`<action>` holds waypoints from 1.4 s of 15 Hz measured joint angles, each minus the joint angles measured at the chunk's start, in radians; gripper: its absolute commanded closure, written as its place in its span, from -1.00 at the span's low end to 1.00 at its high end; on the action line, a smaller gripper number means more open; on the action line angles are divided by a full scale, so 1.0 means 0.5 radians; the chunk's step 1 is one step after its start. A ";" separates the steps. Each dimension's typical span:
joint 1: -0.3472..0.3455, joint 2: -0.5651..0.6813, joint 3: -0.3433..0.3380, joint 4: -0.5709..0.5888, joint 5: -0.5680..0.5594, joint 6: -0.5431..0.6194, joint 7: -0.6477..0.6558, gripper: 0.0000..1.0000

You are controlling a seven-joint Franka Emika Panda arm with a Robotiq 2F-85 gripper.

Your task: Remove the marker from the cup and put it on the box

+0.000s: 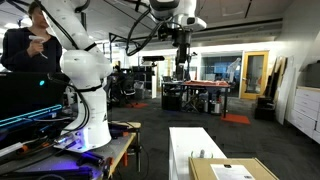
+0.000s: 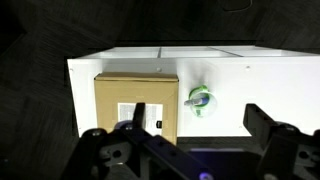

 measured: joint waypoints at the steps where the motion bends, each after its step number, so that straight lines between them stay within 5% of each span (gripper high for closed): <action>1: 0.007 0.022 0.003 -0.005 0.000 0.024 -0.012 -1.00; 21: 0.276 1.161 0.272 -0.046 -0.129 1.211 -0.254 -1.00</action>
